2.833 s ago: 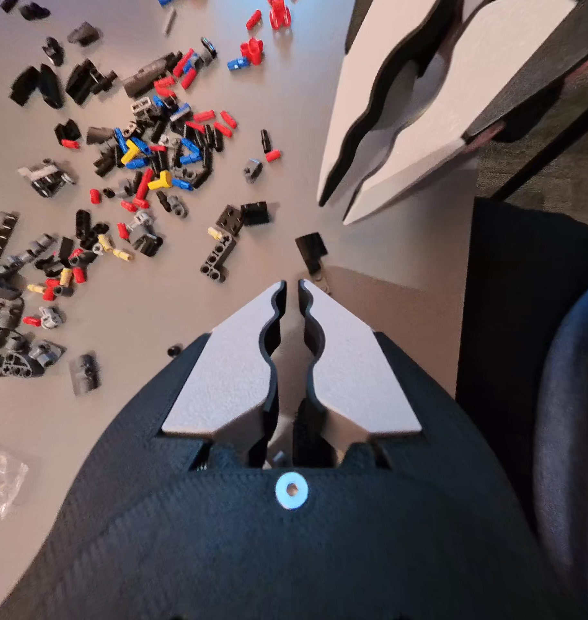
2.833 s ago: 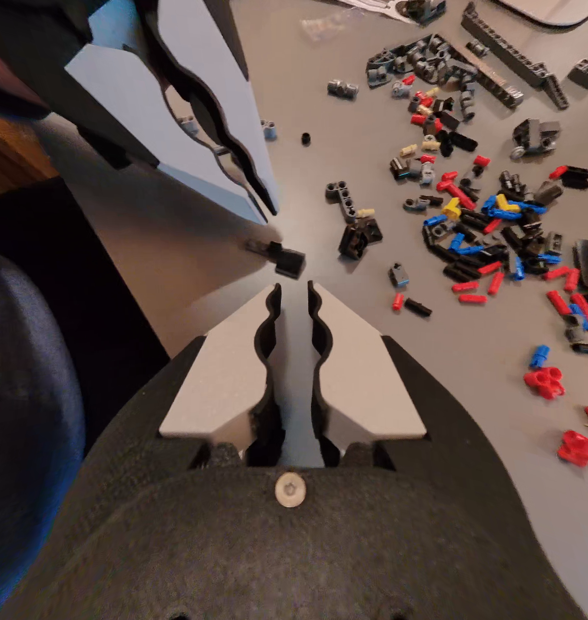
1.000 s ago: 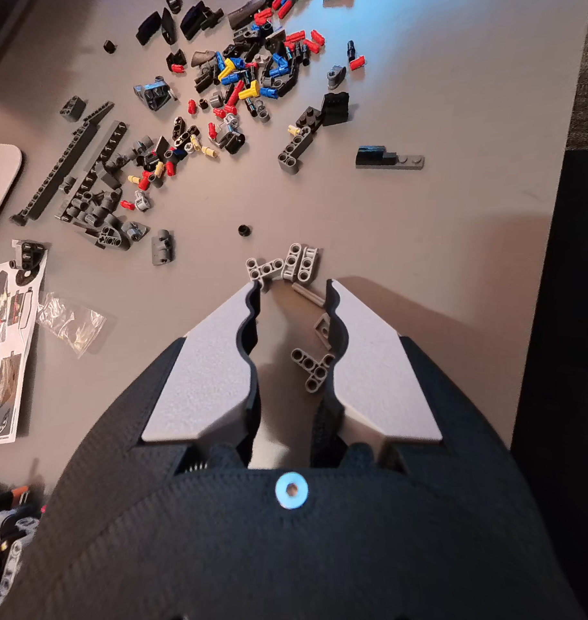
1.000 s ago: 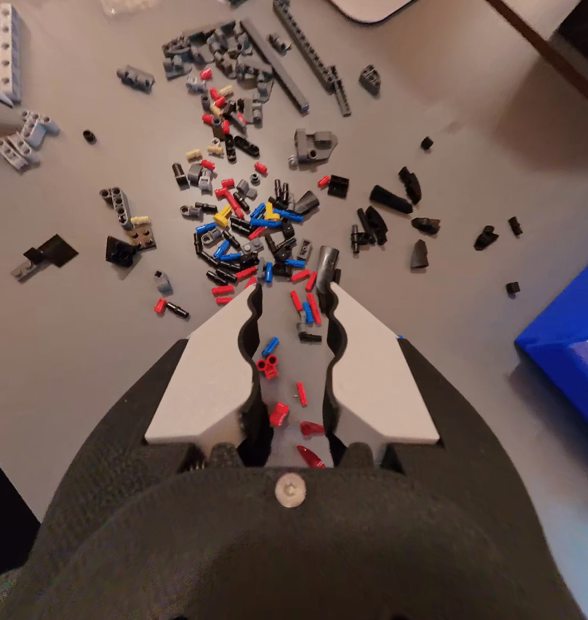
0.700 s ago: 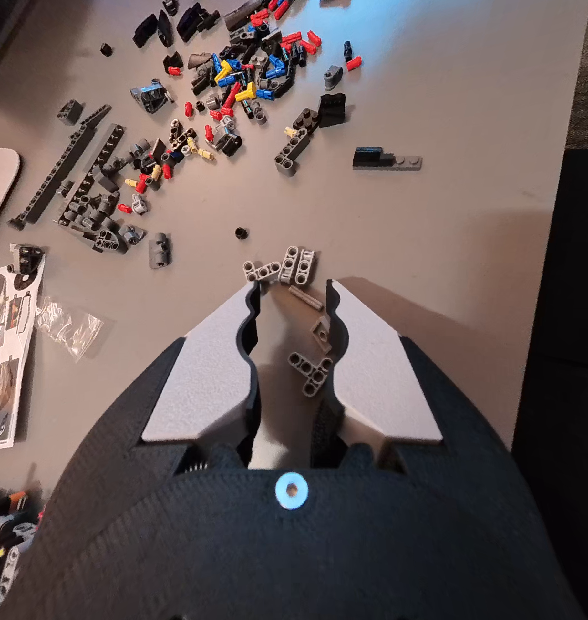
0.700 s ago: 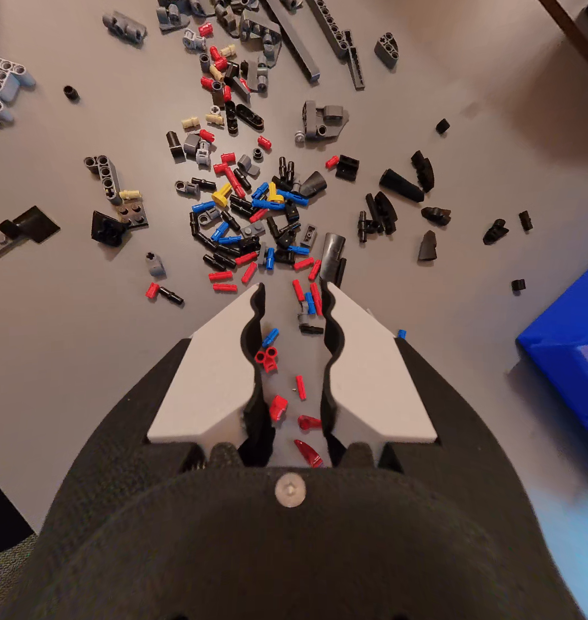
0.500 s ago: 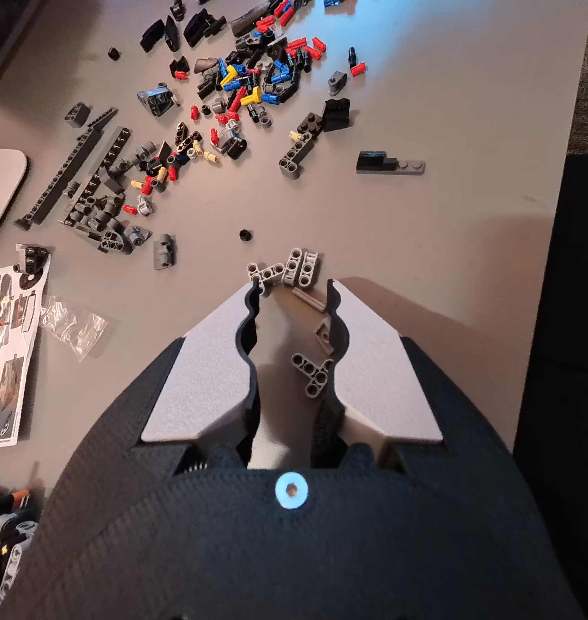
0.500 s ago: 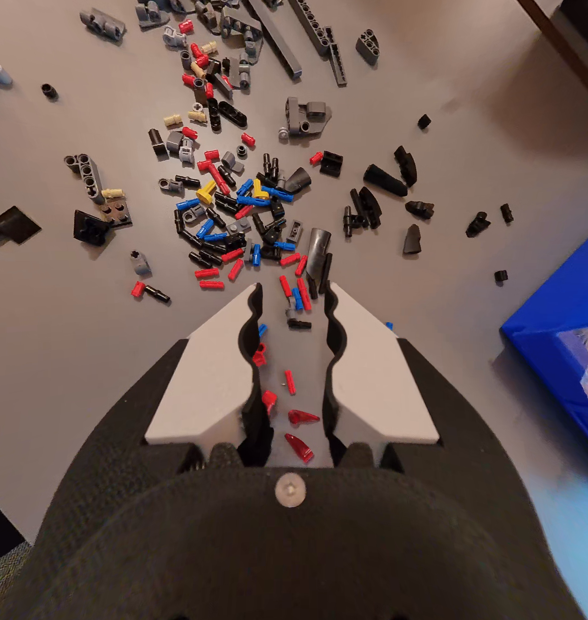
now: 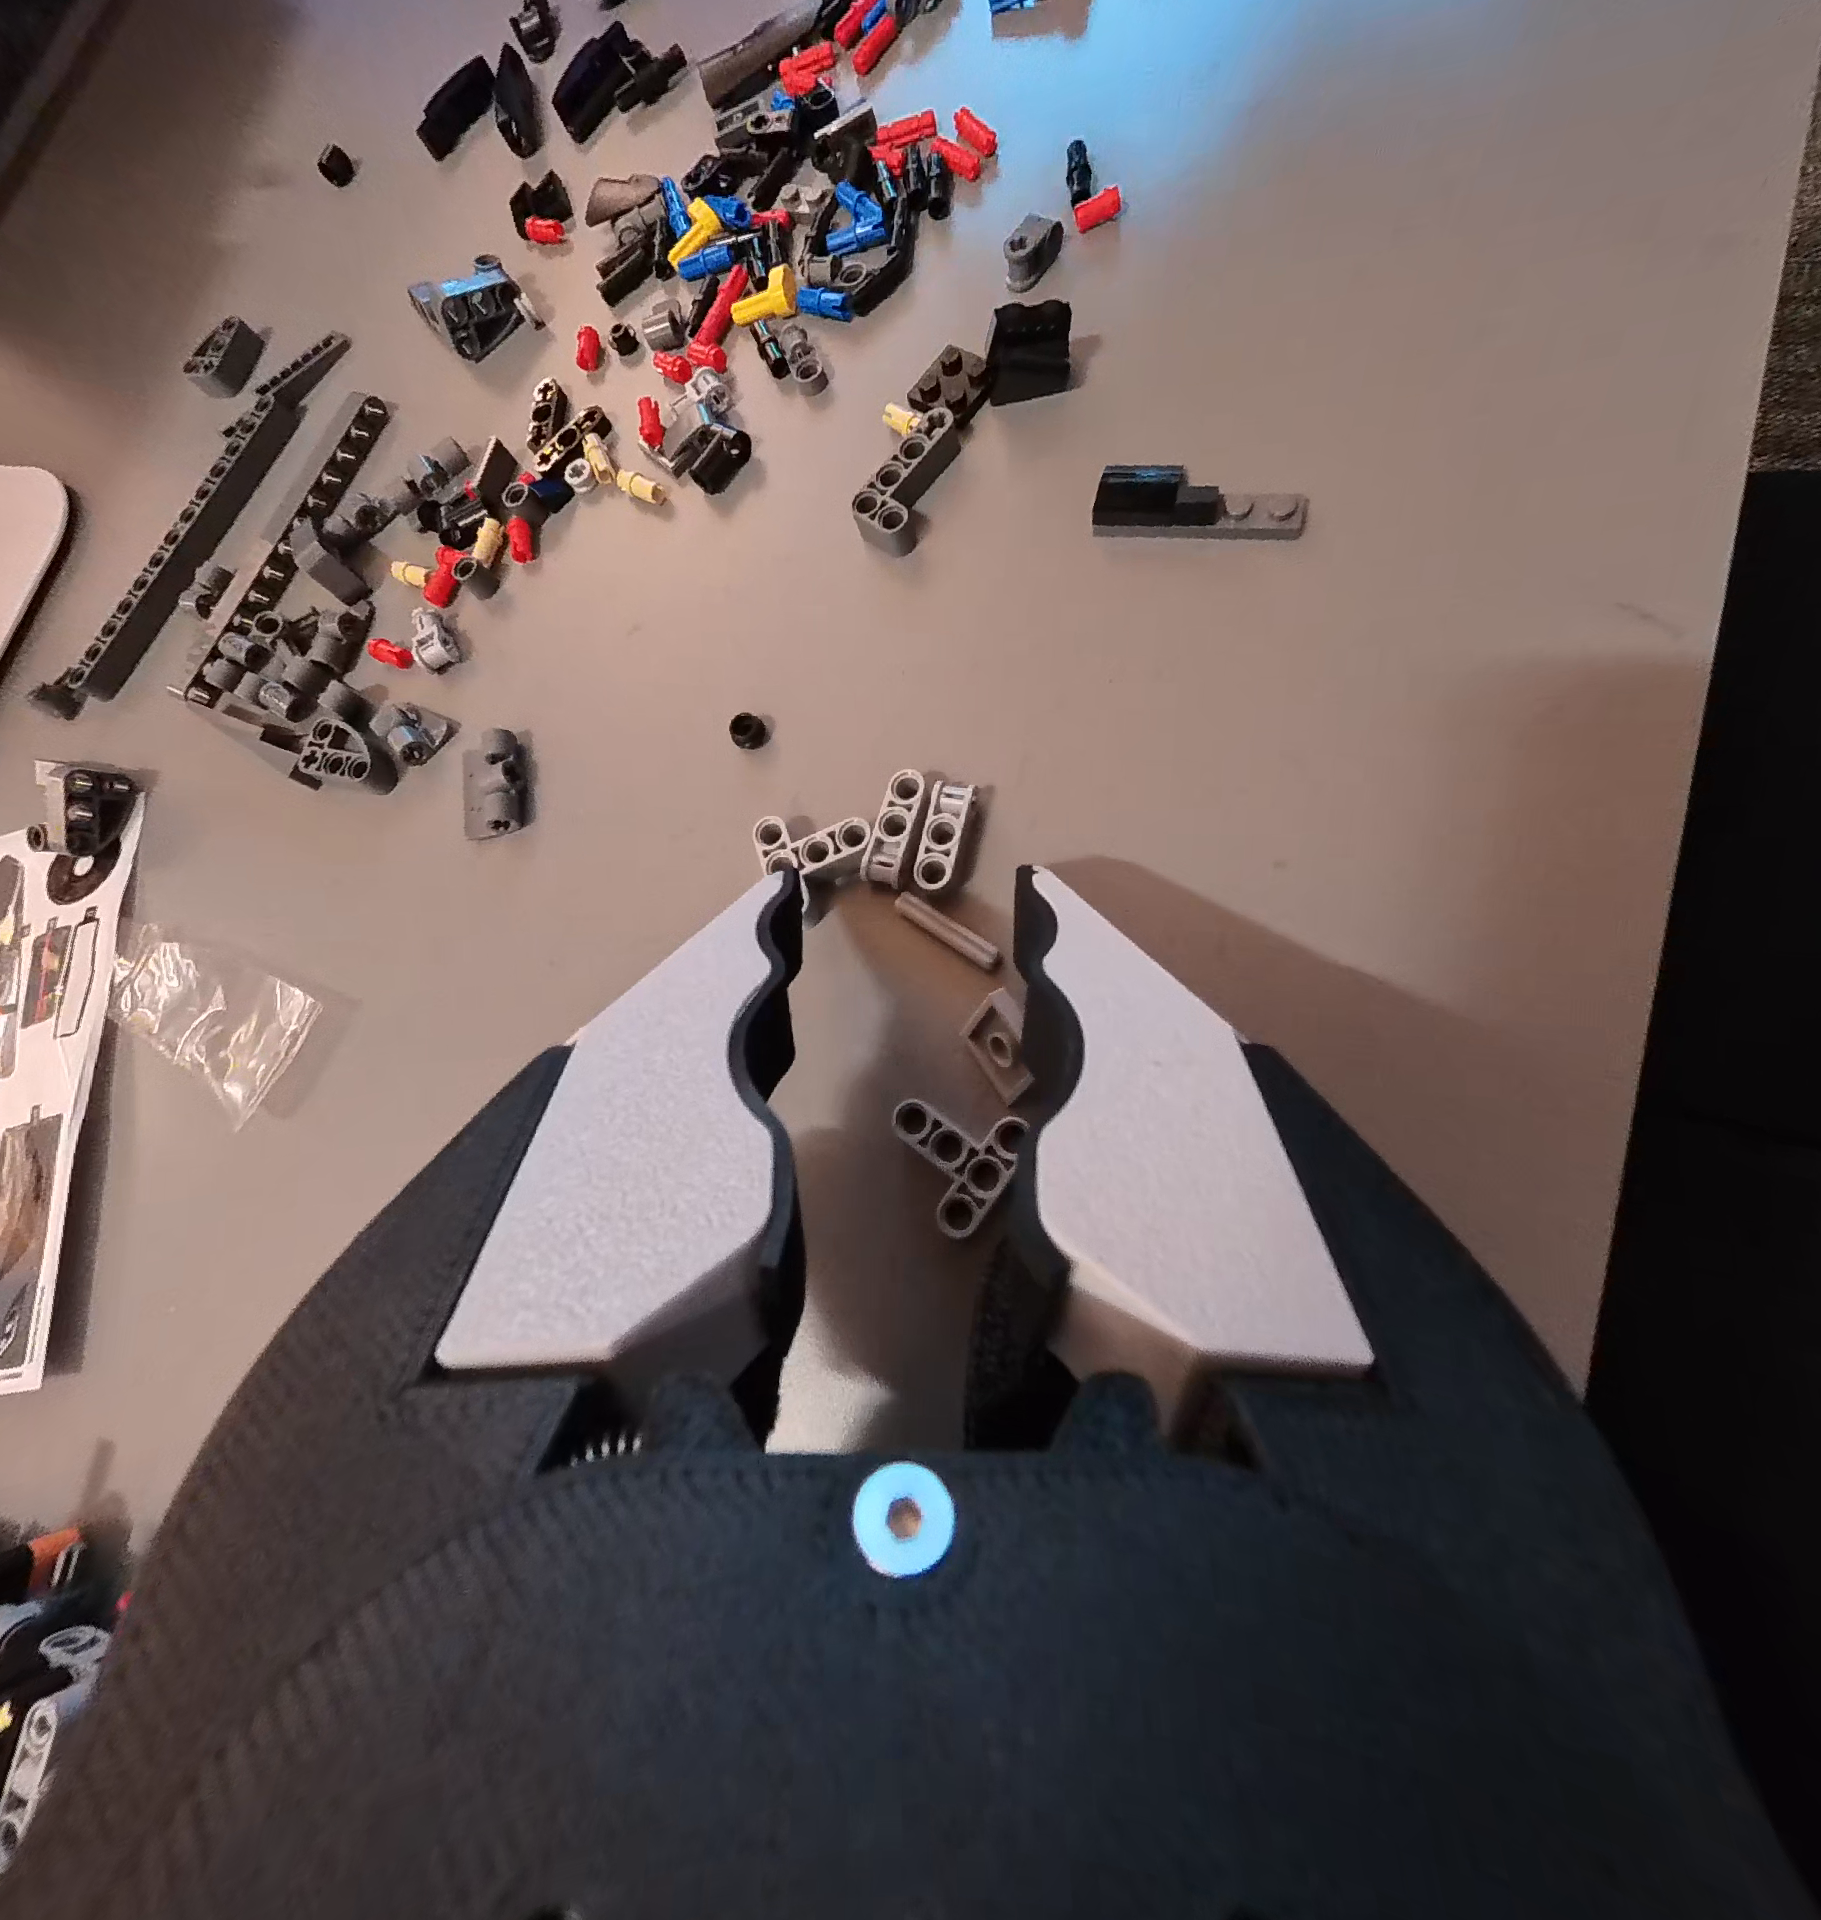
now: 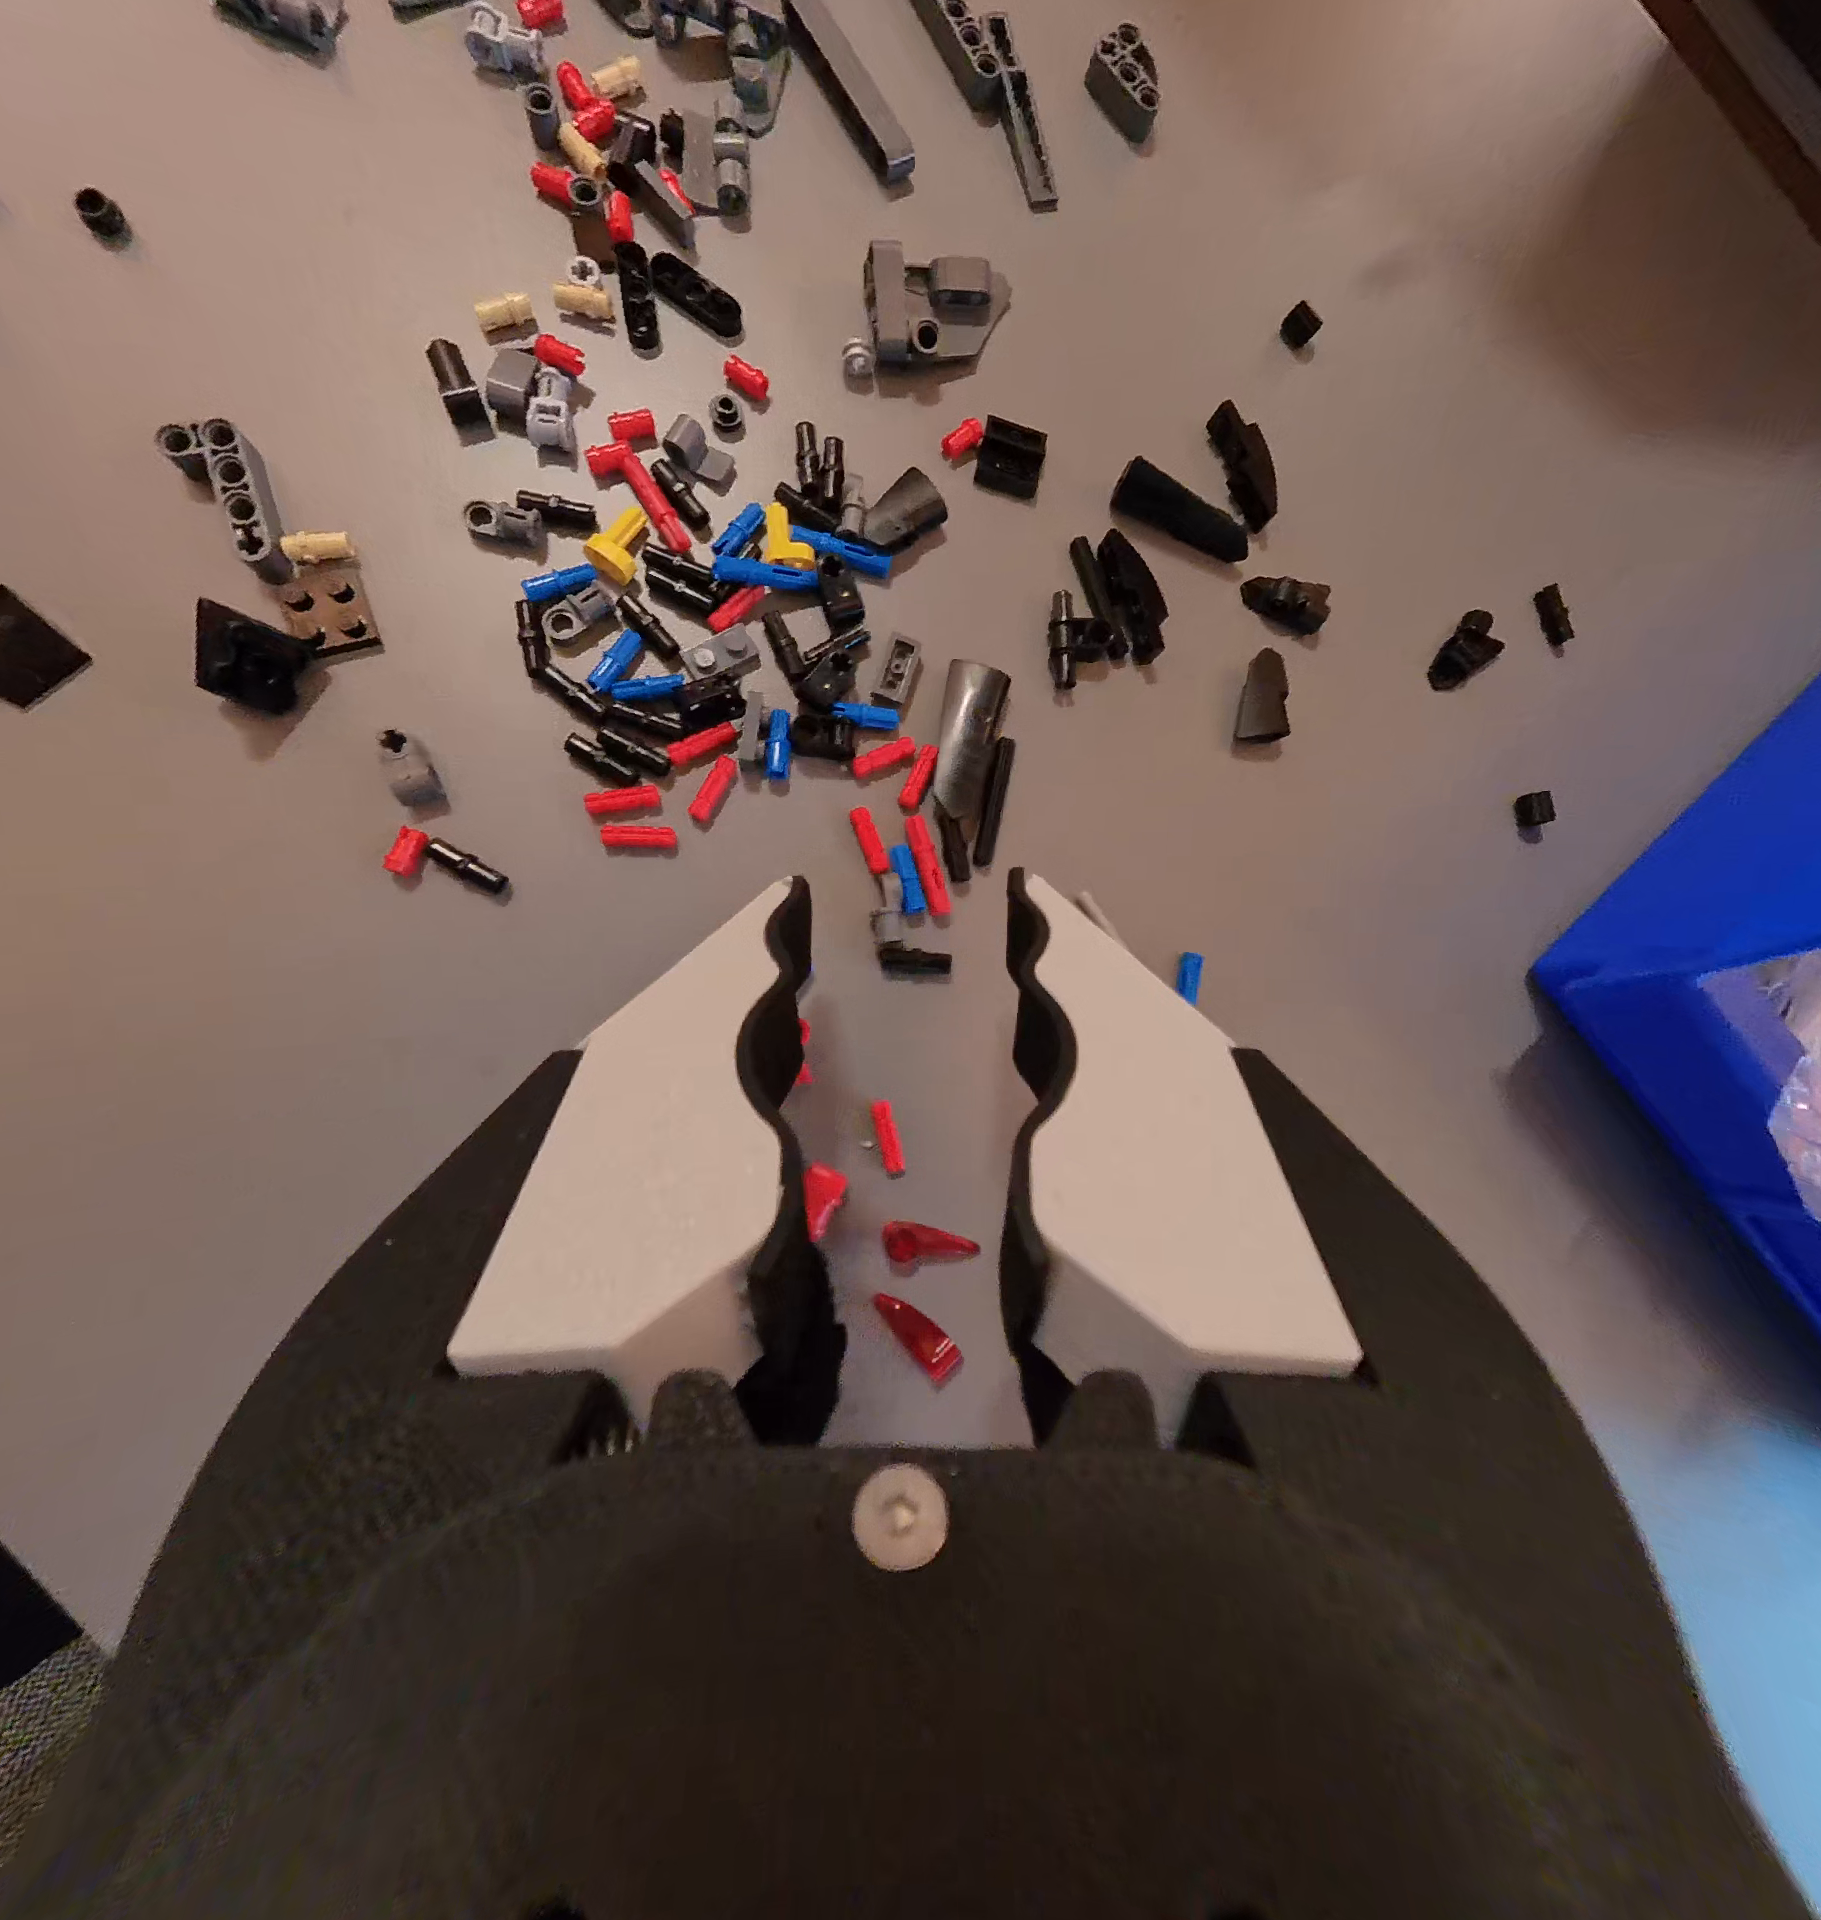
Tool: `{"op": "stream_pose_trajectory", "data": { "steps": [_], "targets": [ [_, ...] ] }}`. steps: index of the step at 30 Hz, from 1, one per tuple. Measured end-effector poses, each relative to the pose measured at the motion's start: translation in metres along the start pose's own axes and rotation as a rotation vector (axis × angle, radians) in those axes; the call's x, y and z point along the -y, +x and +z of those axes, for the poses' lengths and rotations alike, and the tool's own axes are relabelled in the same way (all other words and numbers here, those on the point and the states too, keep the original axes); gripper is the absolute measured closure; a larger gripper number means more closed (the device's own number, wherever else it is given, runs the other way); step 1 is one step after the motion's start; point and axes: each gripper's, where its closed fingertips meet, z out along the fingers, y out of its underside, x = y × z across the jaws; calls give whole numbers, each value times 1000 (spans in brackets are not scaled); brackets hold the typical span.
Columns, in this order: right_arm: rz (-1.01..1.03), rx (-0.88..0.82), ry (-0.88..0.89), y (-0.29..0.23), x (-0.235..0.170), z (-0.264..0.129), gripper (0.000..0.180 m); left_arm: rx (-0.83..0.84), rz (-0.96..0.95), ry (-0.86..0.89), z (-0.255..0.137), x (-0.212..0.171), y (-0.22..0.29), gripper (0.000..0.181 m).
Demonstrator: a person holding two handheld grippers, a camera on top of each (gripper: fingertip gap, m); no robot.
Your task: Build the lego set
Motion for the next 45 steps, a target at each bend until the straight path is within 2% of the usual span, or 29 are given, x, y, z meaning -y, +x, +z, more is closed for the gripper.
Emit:
{"op": "stream_pose_trajectory", "data": {
  "steps": [1,6,9,25,31,38,45],
  "targets": [
    [-4,16,-4,-5,-2,-1,150,0,0,1,0,0,0,142],
    [-67,169,-47,-42,-16,-2,174,-11,6,0,1,0,3,143],
    [-94,182,-56,-49,-18,-1,180,-16,12,-4,3,0,5,144],
    [-100,151,-61,-41,-18,5,178,10,15,9,-2,5,2,143],
    [-90,153,-36,-38,-13,6,170,35,-43,12,-15,0,-7,140],
    [-76,132,-9,-28,0,12,142,58,-83,15,-20,-11,-15,129],
    [-87,131,0,-25,8,18,137,76,-82,34,-16,-9,-21,116]
  ]
}}
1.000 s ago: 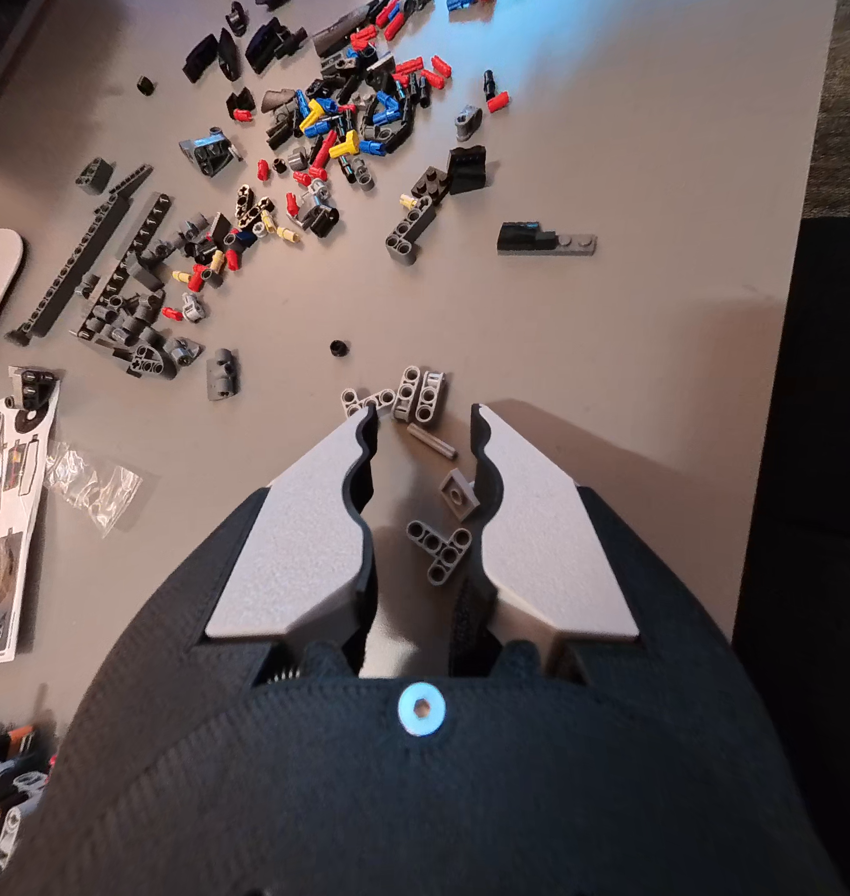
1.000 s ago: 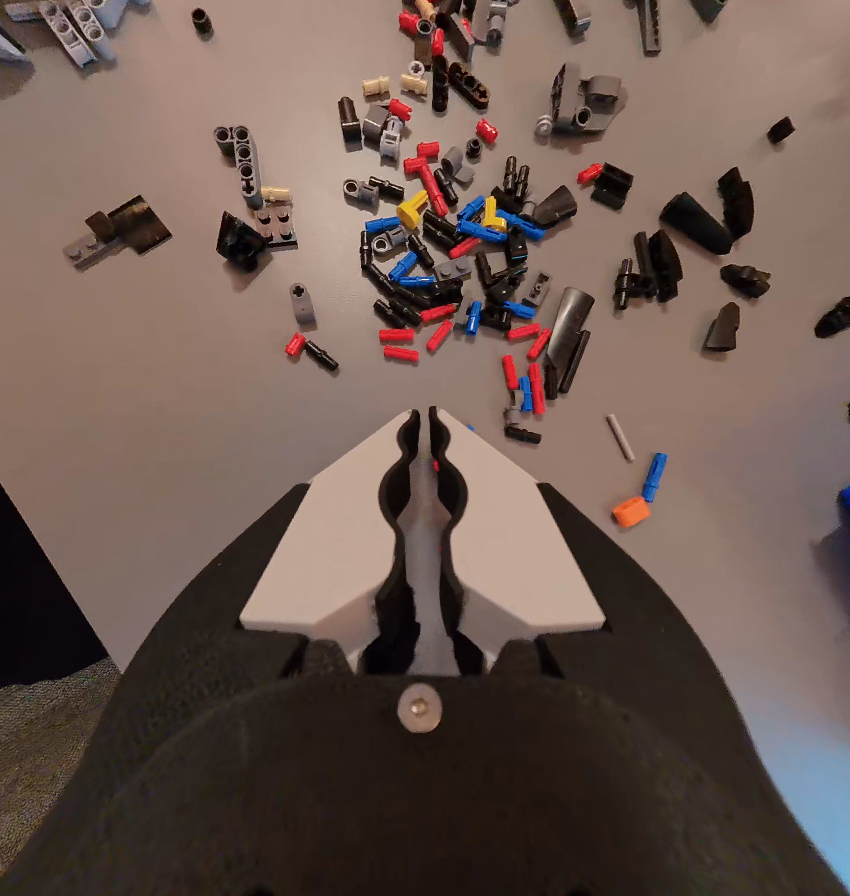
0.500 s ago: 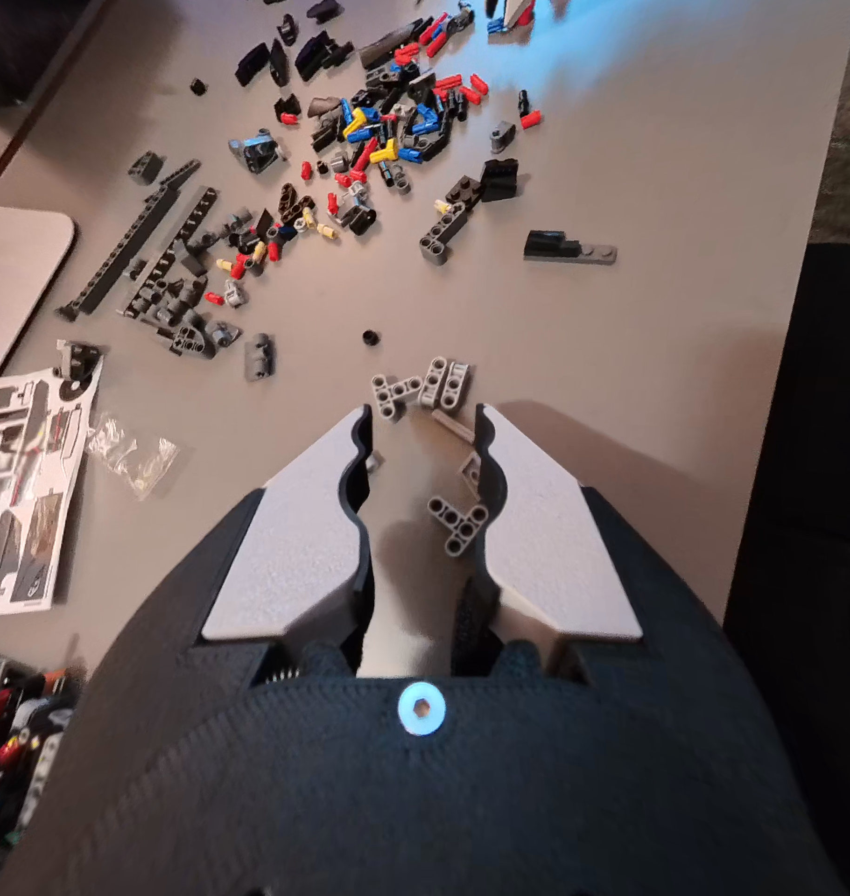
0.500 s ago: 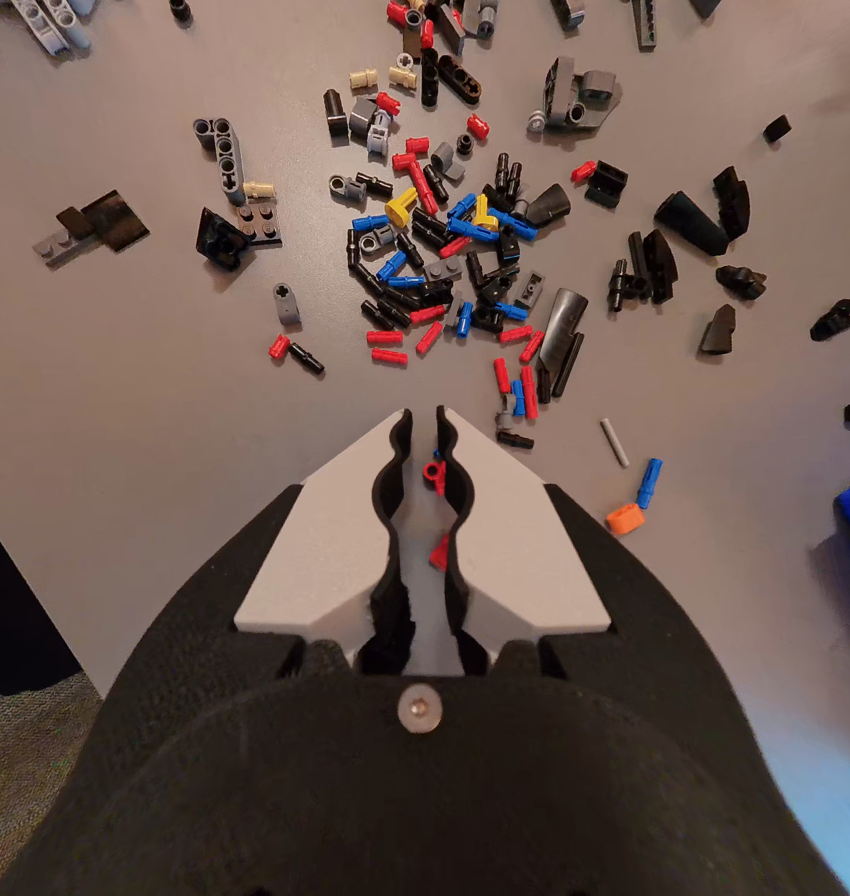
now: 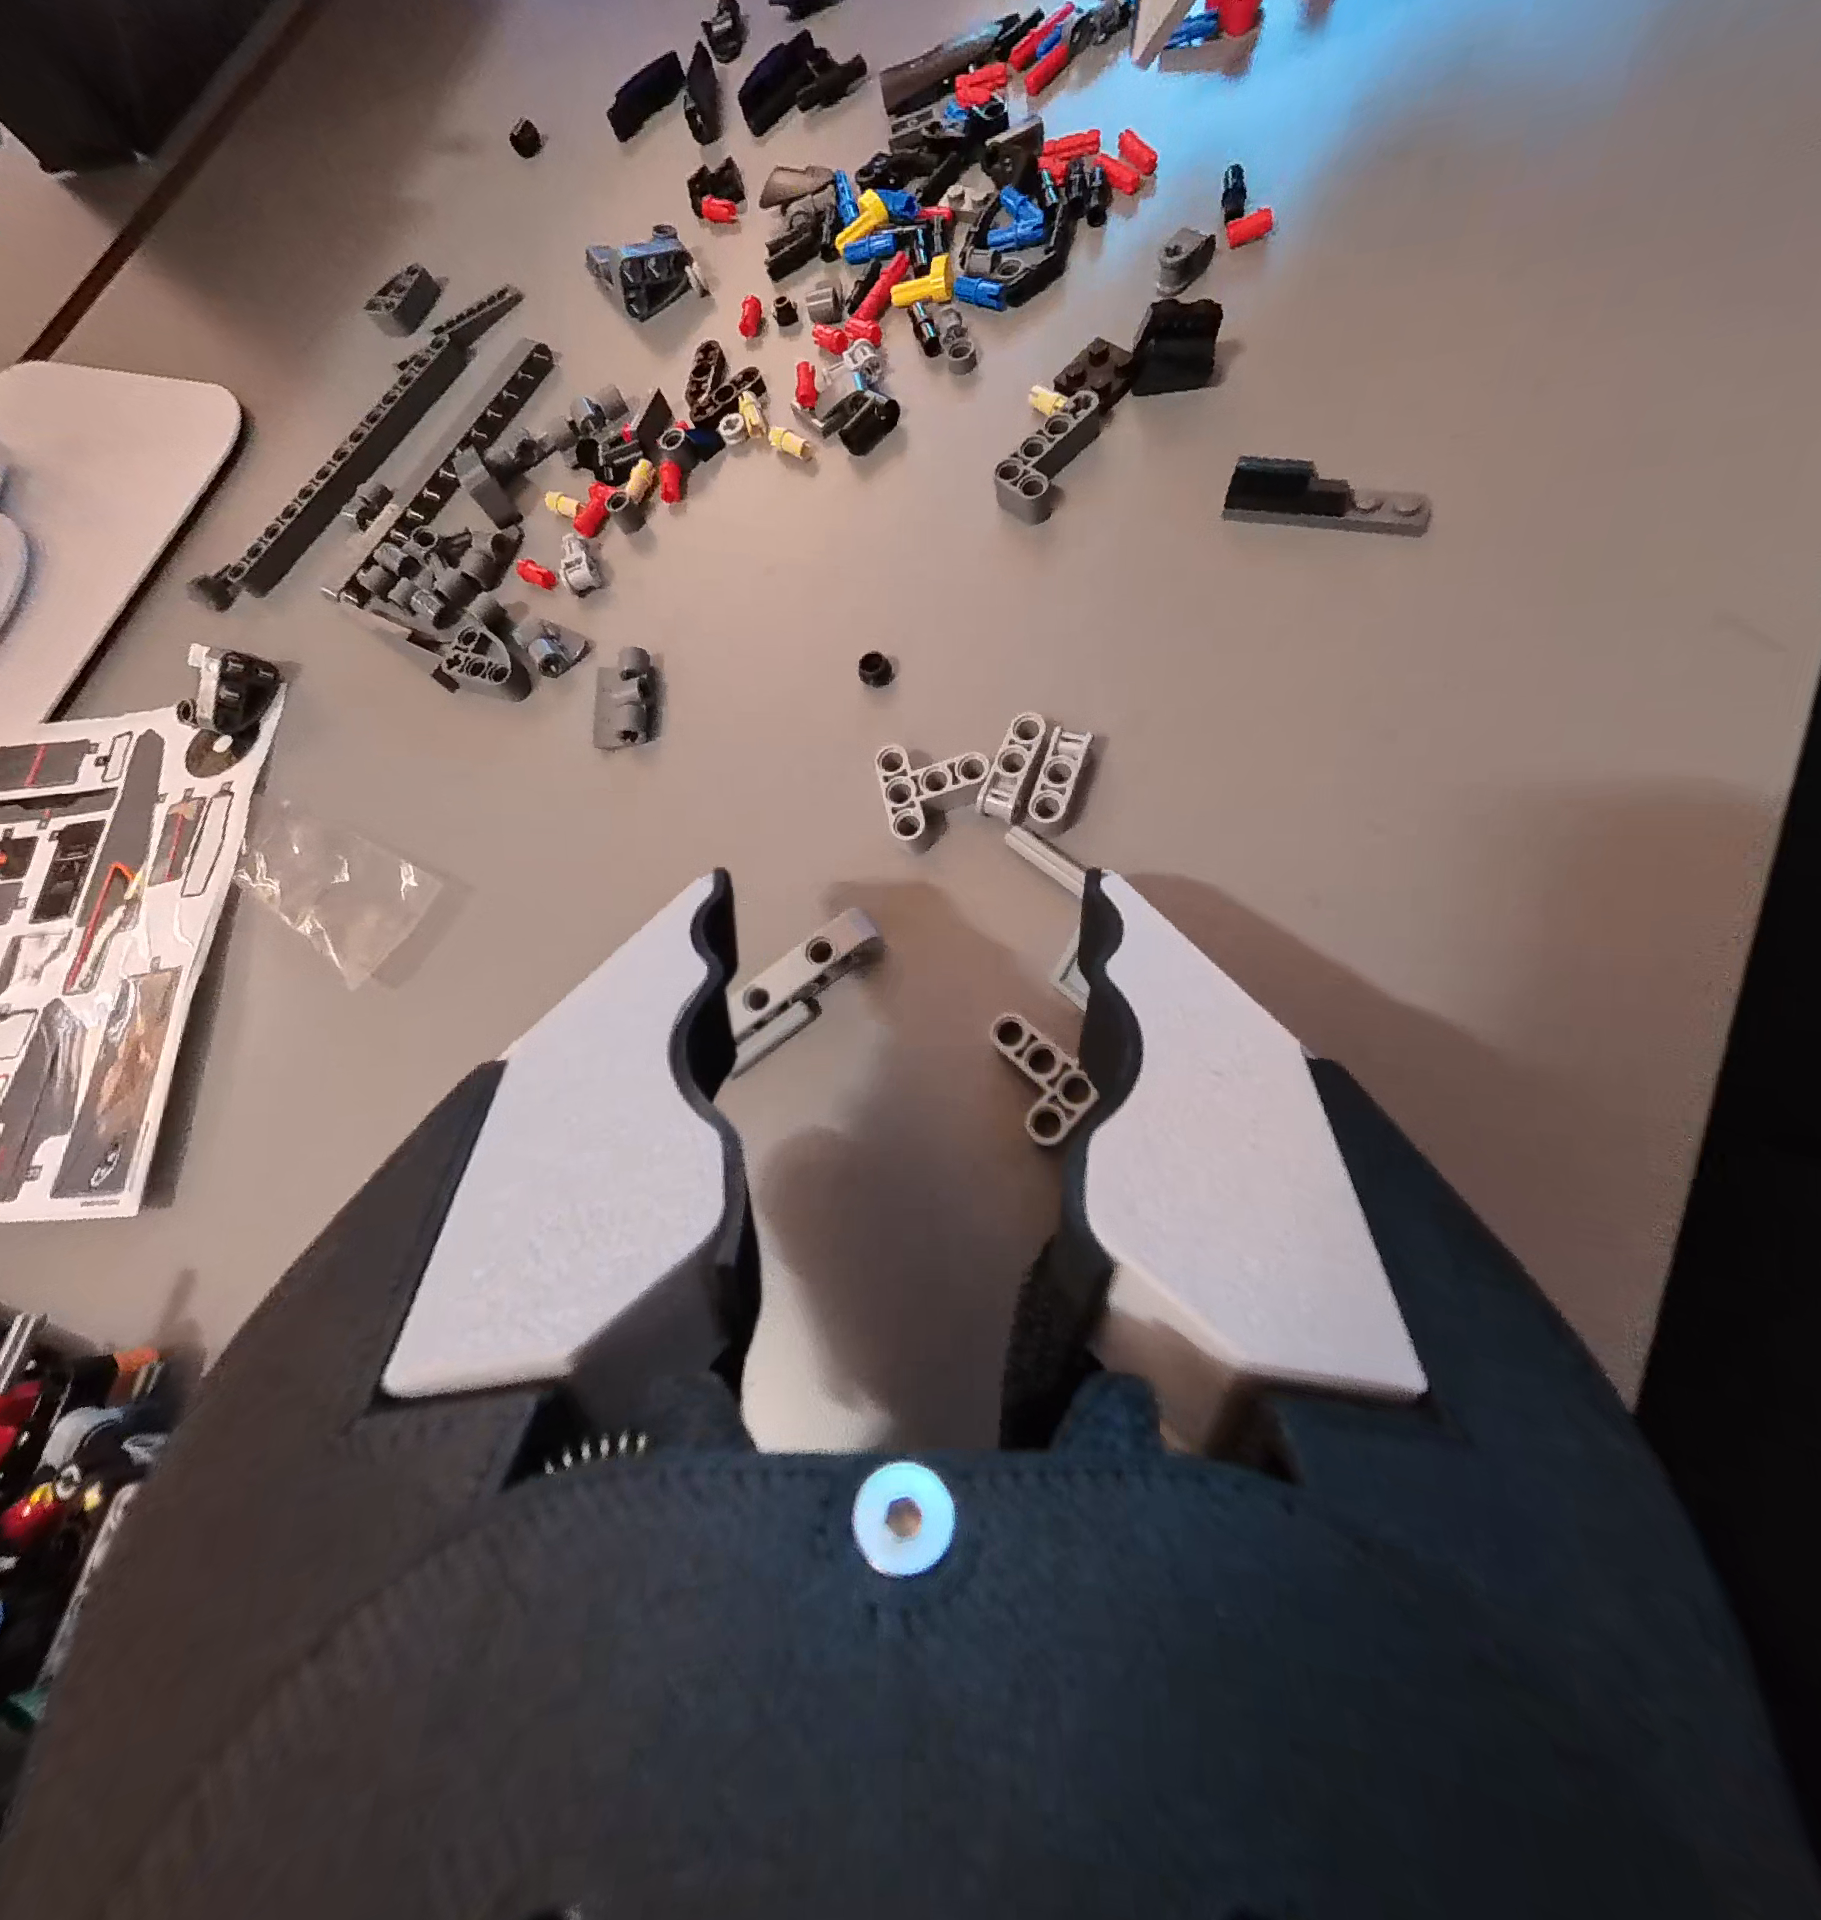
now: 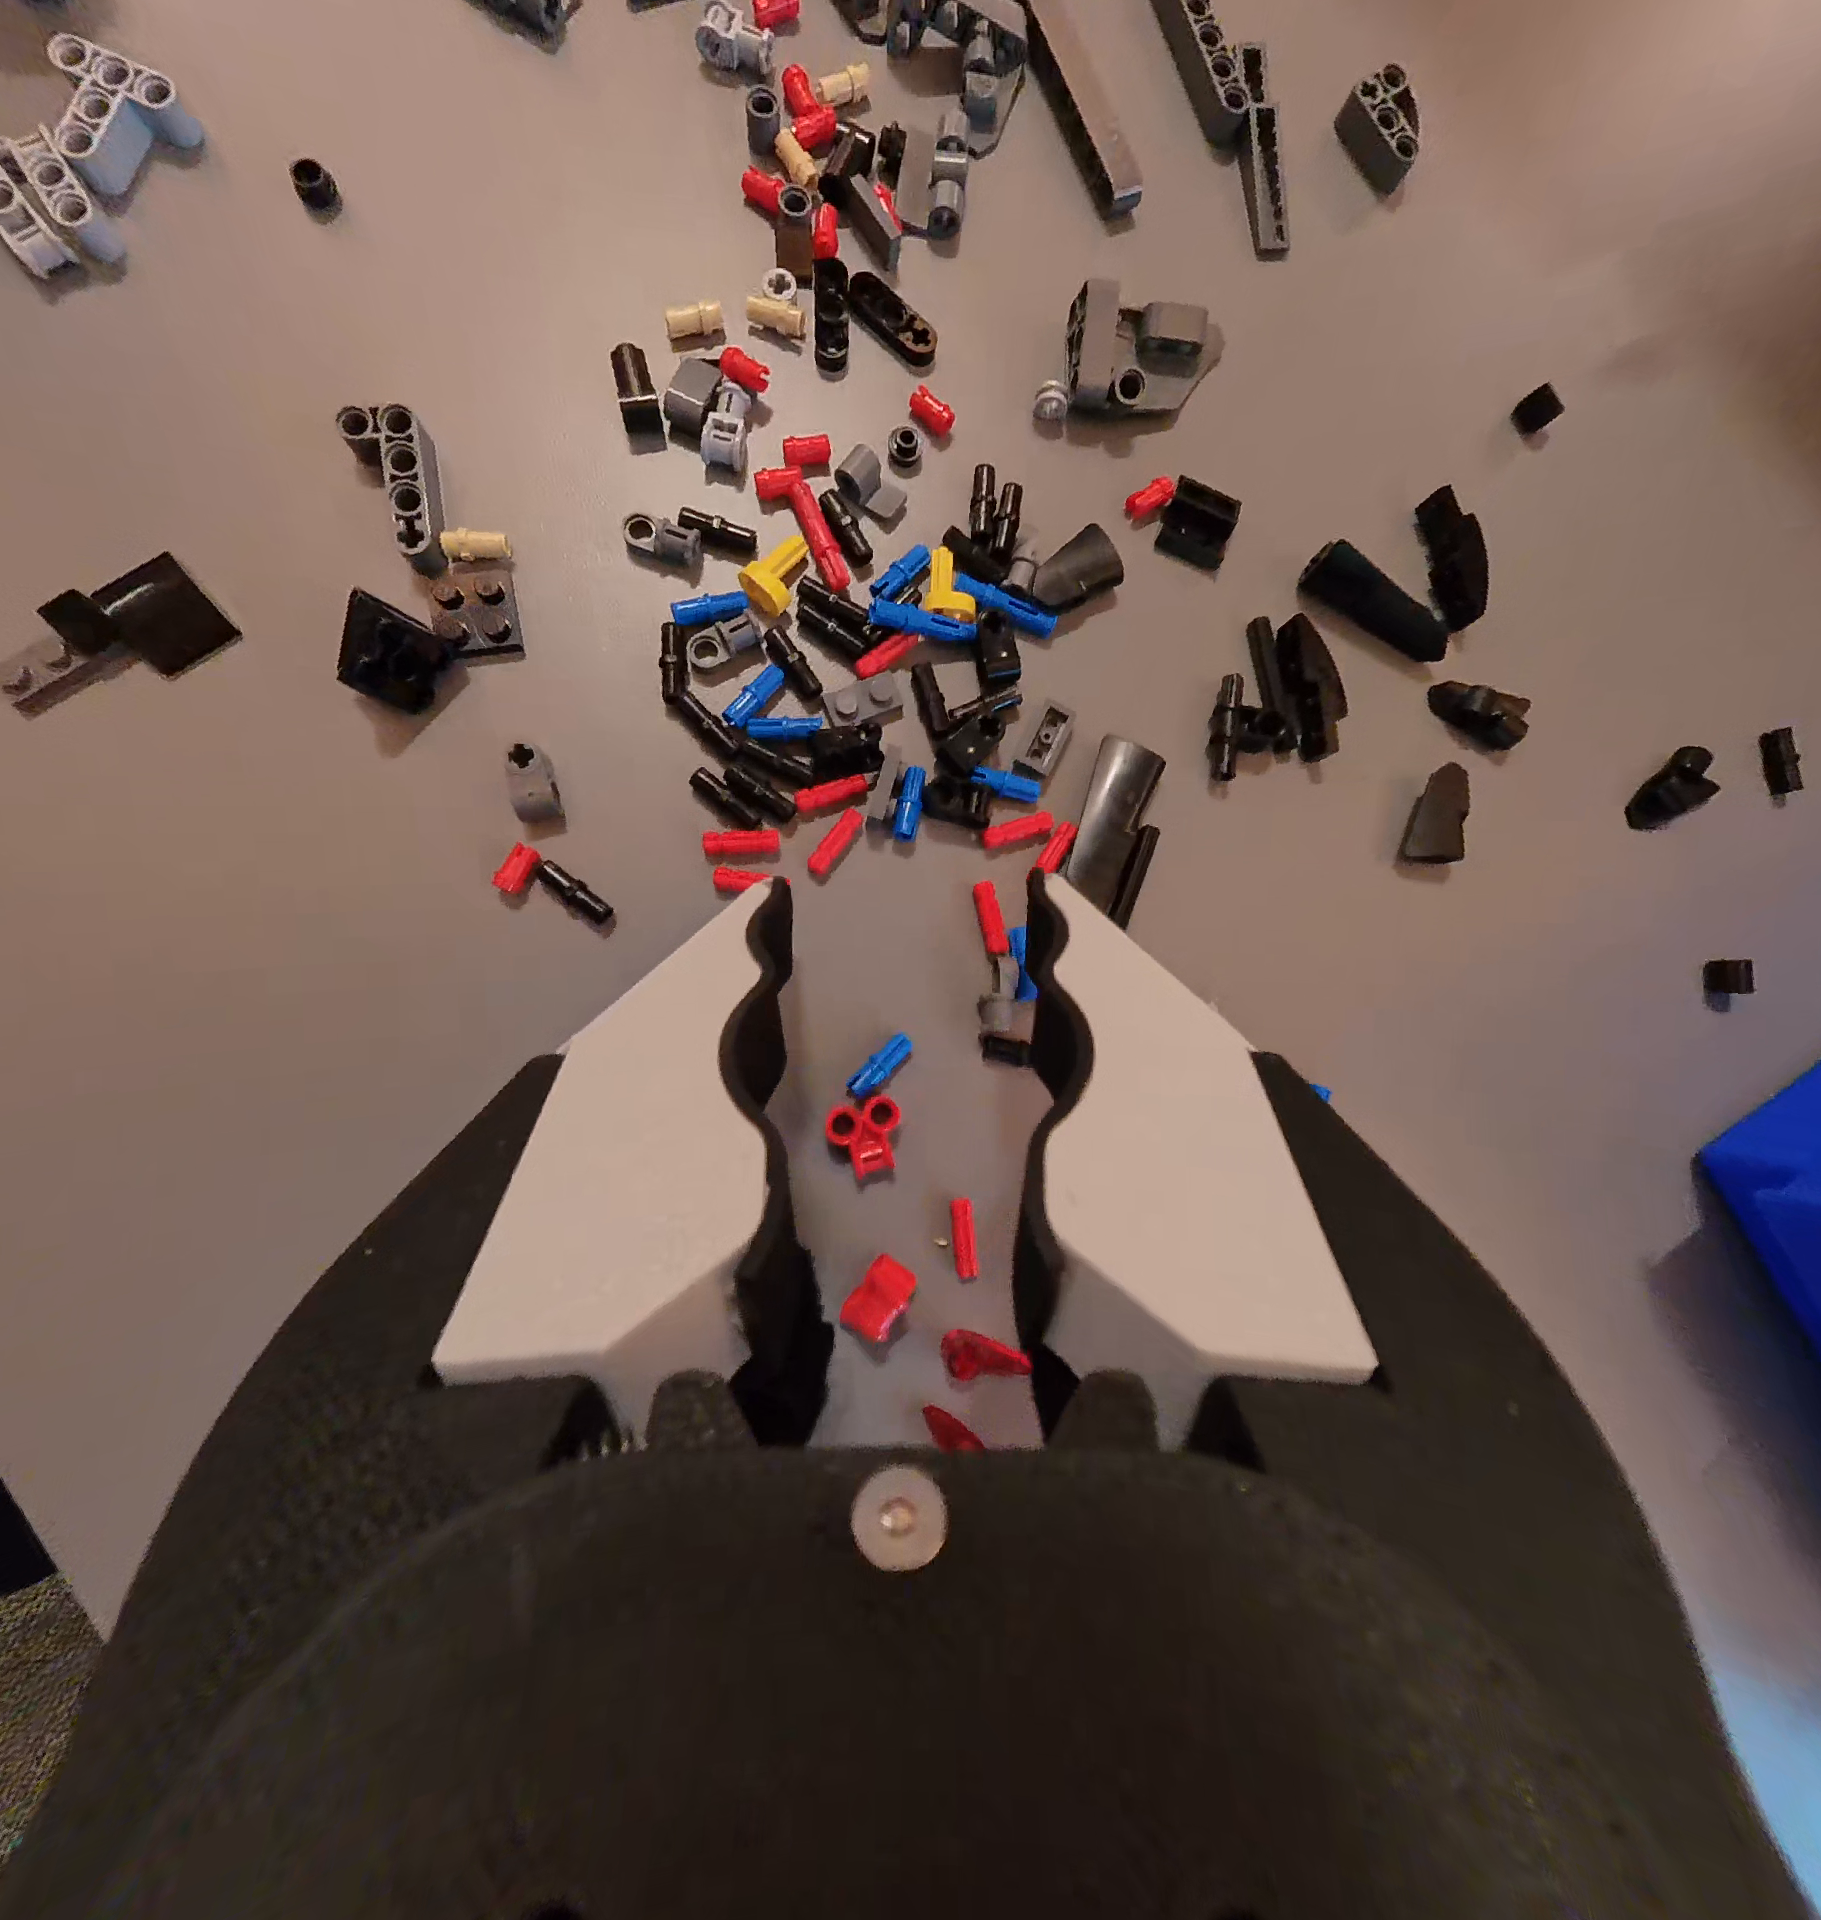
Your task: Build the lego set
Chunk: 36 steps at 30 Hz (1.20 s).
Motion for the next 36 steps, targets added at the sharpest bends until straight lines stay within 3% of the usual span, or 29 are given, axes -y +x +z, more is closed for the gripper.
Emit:
{"op": "stream_pose_trajectory", "data": {
  "steps": [9,17,23,36],
  "targets": [
    [-3,-30,20,13,13,6,150,-10,-9,10,5,0,-3,114],
    [184,-64,70,57,51,40,151,-9,-10,12,5,1,-3,115],
    [151,-61,-9,65,49,68,156,-10,-12,14,3,0,-4,116],
    [200,-22,-2,69,54,74,166,-11,-8,24,3,1,-6,118]
  ]
}}
